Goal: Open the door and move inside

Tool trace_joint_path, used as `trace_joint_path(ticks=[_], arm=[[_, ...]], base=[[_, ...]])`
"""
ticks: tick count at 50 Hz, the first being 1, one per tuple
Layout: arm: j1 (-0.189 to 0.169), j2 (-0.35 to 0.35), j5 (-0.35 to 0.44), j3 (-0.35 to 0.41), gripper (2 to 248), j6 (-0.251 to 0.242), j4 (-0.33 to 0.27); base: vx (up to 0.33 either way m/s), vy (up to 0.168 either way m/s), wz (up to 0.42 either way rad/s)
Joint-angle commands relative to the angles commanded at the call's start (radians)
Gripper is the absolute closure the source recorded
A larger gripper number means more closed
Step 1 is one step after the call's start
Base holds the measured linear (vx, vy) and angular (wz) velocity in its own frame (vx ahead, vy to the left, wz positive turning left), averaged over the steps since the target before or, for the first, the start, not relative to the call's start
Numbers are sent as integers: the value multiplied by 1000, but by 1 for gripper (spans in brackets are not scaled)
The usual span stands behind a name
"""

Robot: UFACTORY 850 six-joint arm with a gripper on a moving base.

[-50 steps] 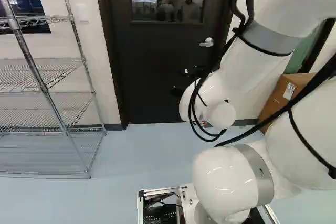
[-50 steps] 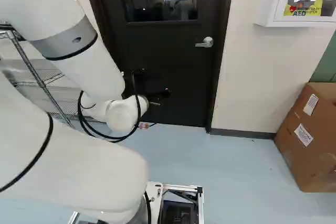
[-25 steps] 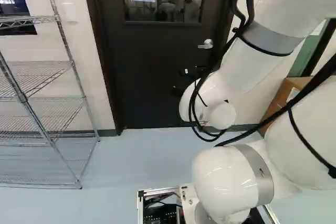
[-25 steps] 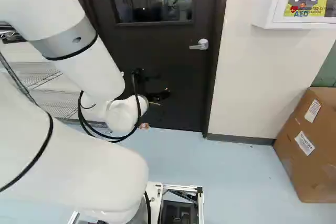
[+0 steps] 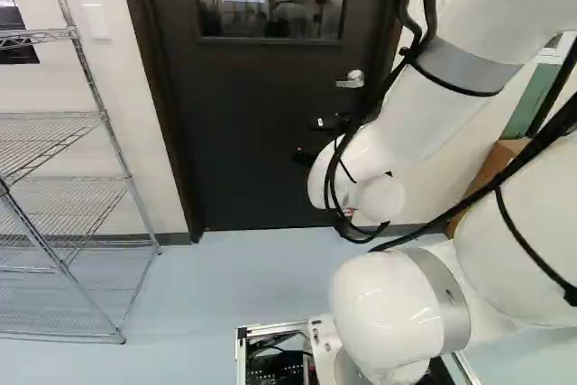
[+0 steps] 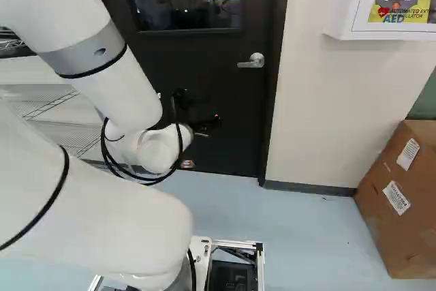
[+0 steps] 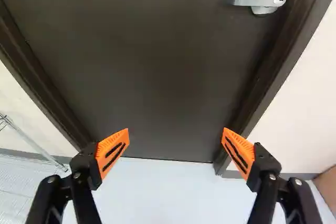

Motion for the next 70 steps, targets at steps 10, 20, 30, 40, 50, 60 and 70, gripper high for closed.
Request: trace_joint_path(ticks=[10, 20, 30, 40, 50, 60, 70], arm=[[0, 0, 0, 0, 3, 0, 0], [0, 0, 0, 0, 3, 0, 0], [0, 0, 0, 0, 3, 0, 0], [0, 0, 0, 0, 3, 0, 0], [0, 0, 0, 0, 3, 0, 0], [0, 0, 0, 0, 3, 0, 0], [-1, 13, 0, 1, 3, 0, 0]], base=[[113, -68, 0], [98, -64, -4], [98, -64, -2], [68, -47, 0], [54, -30, -13], [9, 0, -1], [-5, 1, 2]])
